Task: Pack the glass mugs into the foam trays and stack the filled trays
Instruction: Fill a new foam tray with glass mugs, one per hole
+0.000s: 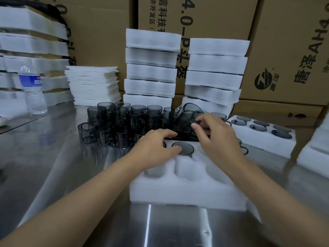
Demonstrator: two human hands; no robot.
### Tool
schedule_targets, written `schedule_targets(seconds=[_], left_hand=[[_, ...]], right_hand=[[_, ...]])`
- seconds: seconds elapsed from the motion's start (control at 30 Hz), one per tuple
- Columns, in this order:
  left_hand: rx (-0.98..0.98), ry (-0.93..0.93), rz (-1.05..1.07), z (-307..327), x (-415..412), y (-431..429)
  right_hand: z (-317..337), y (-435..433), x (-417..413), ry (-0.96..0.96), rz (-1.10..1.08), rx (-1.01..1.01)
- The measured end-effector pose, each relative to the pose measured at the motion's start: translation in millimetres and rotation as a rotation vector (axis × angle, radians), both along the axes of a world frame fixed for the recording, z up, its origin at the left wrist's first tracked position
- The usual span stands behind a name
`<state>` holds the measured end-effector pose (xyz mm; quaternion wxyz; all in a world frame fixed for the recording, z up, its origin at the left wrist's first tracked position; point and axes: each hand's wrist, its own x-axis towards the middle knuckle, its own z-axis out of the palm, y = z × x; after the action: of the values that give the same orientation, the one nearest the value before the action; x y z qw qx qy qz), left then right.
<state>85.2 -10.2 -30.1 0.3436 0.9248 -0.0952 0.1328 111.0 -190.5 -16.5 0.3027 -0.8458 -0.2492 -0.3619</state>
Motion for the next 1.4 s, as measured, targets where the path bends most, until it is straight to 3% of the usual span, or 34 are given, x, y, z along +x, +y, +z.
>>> schedule_targets(seconds=[0.2, 0.6, 0.93, 1.4], left_hand=[[-0.197, -0.070, -0.024, 1.3, -2.8, 0.0], [-0.169, -0.169, -0.092, -0.6, -4.8, -1.6], [-0.183, -0.169, -0.093, -0.4, -5.6, -3.1], [-0.158, -0.168, -0.085, 1.1, -7.9, -3.6]], right_hand=[[-7.6, -6.8, -3.4, 0.039, 0.078, 0.007], [-9.3, -7.9, -9.4, -0.043, 0.184, -0.017], [-7.7, -9.4, -10.4, 0.088, 0.207, -0.017], [-9.3, -10.3, -6.6, 0.052, 0.215, -0.076]])
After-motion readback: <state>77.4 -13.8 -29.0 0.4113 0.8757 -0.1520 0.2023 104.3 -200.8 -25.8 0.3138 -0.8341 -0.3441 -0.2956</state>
